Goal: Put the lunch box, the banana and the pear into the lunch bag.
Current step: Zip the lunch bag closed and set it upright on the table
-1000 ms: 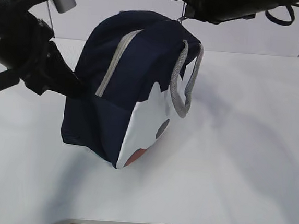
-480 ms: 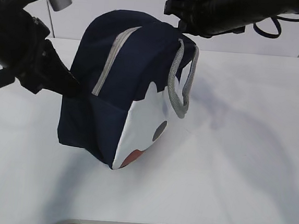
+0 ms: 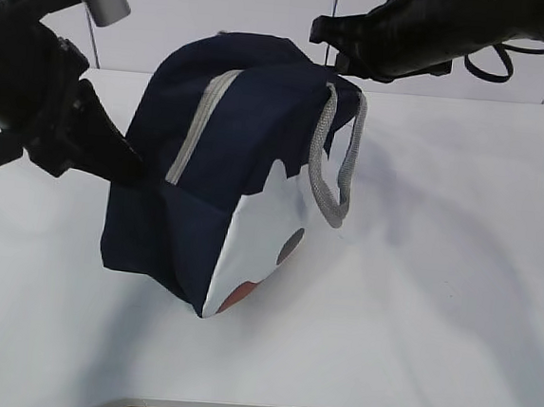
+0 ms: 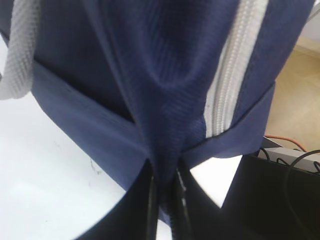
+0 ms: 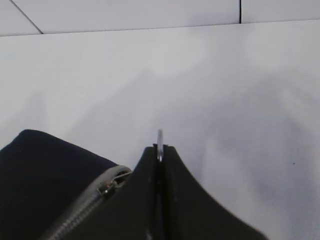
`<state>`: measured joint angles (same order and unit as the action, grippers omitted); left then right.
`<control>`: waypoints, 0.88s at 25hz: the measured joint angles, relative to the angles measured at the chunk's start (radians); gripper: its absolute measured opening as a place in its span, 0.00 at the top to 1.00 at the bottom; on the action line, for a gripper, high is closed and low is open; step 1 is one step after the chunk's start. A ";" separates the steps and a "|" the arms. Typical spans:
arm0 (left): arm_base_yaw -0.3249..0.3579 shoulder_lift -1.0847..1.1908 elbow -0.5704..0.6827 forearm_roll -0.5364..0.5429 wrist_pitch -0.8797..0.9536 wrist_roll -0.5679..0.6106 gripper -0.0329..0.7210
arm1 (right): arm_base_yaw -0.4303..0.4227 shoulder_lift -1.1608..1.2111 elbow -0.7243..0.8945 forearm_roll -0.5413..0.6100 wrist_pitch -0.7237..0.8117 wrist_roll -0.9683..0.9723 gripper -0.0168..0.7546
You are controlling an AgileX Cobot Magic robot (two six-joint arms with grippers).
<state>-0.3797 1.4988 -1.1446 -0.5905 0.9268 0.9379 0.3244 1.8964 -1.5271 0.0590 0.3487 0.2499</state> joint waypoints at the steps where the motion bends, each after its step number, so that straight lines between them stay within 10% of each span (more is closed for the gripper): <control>1: 0.000 0.000 0.000 0.000 0.000 0.000 0.94 | 0.000 0.002 -0.008 0.000 0.008 0.000 0.98; 9: 0.000 0.000 0.000 -0.022 0.024 -0.019 0.92 | 0.053 0.002 -0.110 0.009 0.158 0.000 0.98; 17: 0.000 -0.006 -0.048 0.005 0.123 -0.222 0.49 | 0.098 0.002 -0.125 0.027 0.211 0.000 0.98; 22: 0.000 -0.009 -0.162 0.066 0.218 -0.374 0.43 | 0.098 0.002 -0.125 0.040 0.214 0.000 0.98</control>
<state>-0.3797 1.4902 -1.3065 -0.5249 1.1449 0.5638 0.4228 1.8986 -1.6524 0.0988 0.5623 0.2499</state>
